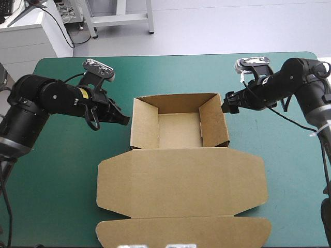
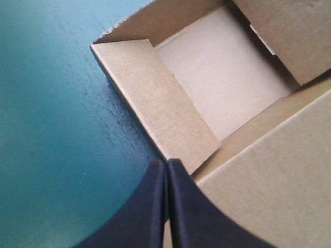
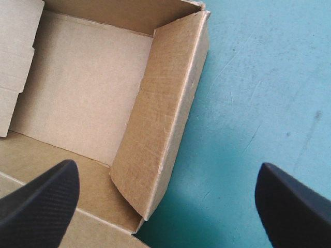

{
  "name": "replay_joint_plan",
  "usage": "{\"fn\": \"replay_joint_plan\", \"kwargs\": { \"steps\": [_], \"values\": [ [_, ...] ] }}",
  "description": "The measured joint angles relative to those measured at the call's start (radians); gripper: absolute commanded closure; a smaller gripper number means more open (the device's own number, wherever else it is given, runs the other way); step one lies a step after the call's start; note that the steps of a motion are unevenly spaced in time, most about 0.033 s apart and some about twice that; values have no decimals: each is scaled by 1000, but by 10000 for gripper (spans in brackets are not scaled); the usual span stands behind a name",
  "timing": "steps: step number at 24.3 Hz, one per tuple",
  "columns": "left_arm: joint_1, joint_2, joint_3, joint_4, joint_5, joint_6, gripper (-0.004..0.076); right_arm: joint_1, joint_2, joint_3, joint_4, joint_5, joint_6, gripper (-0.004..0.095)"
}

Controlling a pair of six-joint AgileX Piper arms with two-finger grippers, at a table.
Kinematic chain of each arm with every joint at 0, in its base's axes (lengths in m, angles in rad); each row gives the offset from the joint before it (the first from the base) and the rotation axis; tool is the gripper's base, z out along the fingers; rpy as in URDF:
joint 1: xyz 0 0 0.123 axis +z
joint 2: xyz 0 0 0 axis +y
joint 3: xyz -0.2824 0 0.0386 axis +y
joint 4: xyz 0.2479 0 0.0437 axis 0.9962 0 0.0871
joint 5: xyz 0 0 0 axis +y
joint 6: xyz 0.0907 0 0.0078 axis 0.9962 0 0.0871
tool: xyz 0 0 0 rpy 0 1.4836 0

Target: Fold the box

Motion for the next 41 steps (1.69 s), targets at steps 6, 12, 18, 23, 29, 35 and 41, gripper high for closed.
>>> {"fn": "replay_joint_plan", "kwargs": {
  "steps": [6,12,18,23,29,35,41],
  "values": [
    [0,-105,83,49,10,12,732,0,0,0,1,-10,-1,127],
    [0,-255,313,70,-32,3,732,0,2,0,22,-20,-23,157],
    [0,-450,725,104,-180,-35,732,1,92,0,74,-19,-45,157],
    [0,-604,966,89,-265,-98,732,2,240,0,85,-25,-46,284],
    [0,-708,1046,74,-289,-101,732,40,371,0,85,-49,-38,859],
    [0,-713,1046,76,-289,-101,732,68,377,0,78,-77,-42,925],
    [0,-713,1046,77,-289,-101,732,73,378,0,72,-80,-47,925]
  ]
}}
